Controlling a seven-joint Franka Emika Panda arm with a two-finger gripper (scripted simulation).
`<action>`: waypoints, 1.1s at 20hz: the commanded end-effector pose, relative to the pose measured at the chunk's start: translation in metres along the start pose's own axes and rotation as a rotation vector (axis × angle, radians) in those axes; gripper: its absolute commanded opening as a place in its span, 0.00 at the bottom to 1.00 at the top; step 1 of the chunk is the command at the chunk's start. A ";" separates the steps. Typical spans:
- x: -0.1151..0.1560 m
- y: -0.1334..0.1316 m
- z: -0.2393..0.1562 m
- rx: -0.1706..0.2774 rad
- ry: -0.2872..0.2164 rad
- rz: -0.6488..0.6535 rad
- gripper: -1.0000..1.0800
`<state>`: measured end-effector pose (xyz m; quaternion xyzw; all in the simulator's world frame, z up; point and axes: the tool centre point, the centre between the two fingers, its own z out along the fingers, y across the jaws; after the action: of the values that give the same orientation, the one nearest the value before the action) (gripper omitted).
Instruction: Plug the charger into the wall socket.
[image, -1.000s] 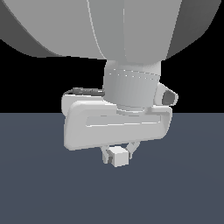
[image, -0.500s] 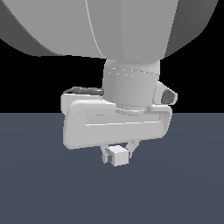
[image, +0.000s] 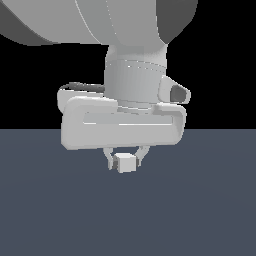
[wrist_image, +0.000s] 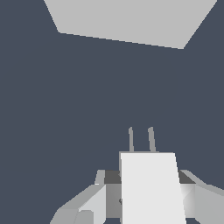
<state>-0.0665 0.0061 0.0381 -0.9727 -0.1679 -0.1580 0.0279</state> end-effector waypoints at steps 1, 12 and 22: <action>0.008 -0.005 -0.008 -0.008 0.002 0.026 0.00; 0.042 -0.023 -0.038 -0.043 0.002 0.132 0.00; 0.054 -0.027 -0.047 -0.057 -0.001 0.169 0.00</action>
<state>-0.0423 0.0434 0.0989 -0.9836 -0.0830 -0.1594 0.0138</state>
